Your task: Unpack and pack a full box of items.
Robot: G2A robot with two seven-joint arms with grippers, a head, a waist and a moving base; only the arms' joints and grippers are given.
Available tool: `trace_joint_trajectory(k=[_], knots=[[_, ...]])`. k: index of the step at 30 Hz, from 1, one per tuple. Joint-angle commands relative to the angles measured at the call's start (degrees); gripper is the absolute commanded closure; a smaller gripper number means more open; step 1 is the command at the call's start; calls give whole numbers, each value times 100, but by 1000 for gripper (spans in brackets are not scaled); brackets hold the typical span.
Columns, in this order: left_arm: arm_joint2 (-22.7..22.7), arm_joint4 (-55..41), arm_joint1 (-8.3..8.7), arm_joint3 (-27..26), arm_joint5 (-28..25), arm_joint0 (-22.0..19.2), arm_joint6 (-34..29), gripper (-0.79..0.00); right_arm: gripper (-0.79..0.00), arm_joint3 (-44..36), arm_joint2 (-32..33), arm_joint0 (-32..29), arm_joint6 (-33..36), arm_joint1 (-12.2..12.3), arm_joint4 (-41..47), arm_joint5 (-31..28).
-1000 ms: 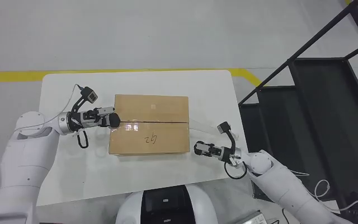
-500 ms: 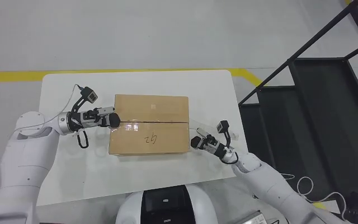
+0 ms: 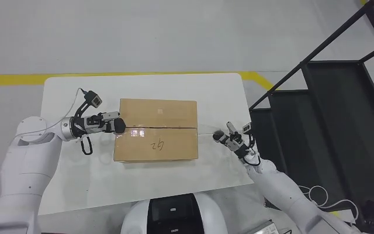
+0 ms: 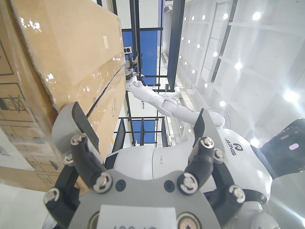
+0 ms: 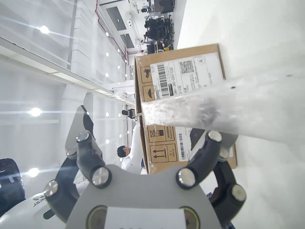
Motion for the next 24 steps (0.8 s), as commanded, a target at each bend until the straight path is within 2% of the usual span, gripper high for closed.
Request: trace_joint_trajectory(k=[1, 4, 8, 9, 11, 12, 24], knots=[[0, 0, 0, 0, 0, 0, 0, -785, -785, -9, 123, -48, 33, 13, -9, -109], [0, 0, 0, 0, 0, 0, 0, -785, -785, -40, 291, -105, 21, 37, -134, -224], [0, 0, 0, 0, 0, 0, 0, -785, -785, -112, 378, -100, 28, 25, -236, -34], [0, 0, 0, 0, 0, 0, 0, -785, -711, -123, 388, -94, 26, 14, -237, 5], [0, 0, 0, 0, 0, 0, 0, -785, -256, -118, 401, -77, 32, -9, -257, 48], [0, 0, 0, 0, 0, 0, 0, -785, 0, -105, 410, -70, 35, -20, -268, 56], [0, 0, 0, 0, 0, 0, 0, -785, 0, -201, 810, -136, -201, -27, -867, -378]])
